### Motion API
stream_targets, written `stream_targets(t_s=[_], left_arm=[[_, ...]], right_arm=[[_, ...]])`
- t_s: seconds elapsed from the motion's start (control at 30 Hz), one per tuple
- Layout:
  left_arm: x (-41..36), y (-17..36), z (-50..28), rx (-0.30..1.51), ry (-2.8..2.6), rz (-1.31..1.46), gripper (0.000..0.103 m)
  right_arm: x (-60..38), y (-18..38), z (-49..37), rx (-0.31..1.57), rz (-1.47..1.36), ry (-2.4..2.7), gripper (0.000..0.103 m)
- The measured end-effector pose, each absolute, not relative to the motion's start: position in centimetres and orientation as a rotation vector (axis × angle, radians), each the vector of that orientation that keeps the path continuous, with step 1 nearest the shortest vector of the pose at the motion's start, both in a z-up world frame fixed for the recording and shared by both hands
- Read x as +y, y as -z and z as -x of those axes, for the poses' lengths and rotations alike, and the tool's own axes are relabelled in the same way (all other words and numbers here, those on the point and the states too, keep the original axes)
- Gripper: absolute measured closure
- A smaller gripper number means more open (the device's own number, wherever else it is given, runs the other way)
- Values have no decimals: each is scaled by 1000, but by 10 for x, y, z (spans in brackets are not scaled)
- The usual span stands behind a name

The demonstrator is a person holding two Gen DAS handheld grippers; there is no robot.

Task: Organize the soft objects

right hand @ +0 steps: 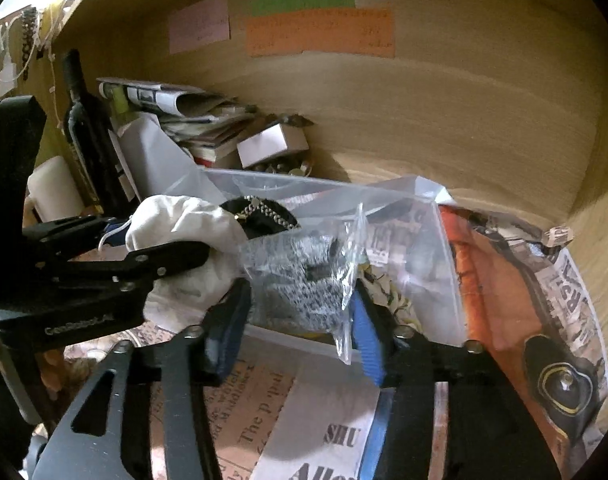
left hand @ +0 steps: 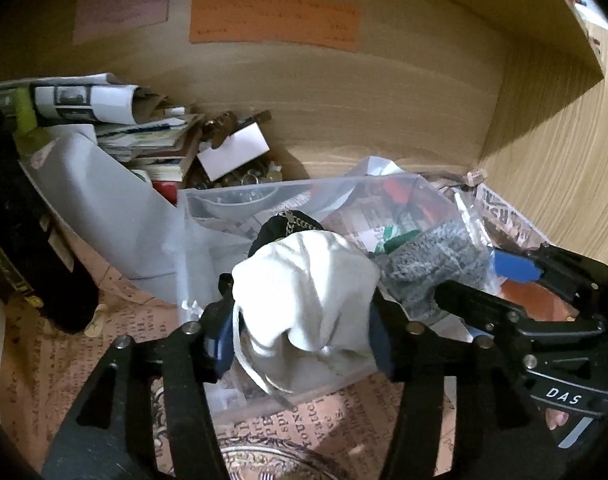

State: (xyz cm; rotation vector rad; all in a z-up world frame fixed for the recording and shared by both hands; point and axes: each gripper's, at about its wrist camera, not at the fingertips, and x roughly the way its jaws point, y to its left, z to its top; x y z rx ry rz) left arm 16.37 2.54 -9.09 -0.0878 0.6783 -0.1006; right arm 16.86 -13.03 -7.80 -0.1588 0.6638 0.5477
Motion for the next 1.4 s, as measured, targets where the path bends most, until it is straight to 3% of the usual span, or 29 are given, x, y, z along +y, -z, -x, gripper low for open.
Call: stream_targets(t_s=[0.13, 0.67, 0.77, 0.97, 1.13, 1.4], left_arm=[[30, 78, -149, 639, 96, 109, 42], [27, -6, -53, 307, 54, 79, 29], [26, -12, -42, 273, 56, 76, 25], [22, -21, -23, 225, 56, 66, 13], [19, -24, -13, 207, 50, 60, 3], [14, -23, -11, 217, 42, 57, 0]], right_arm=[[-136, 64, -158, 611, 142, -543, 37], [-164, -11, -93, 342, 64, -558, 34], [-169, -21, -79, 296, 49, -560, 26], [-177, -31, -60, 238, 27, -558, 19], [-178, -33, -53, 217, 24, -548, 5], [-180, -31, -49, 218, 18, -542, 0]])
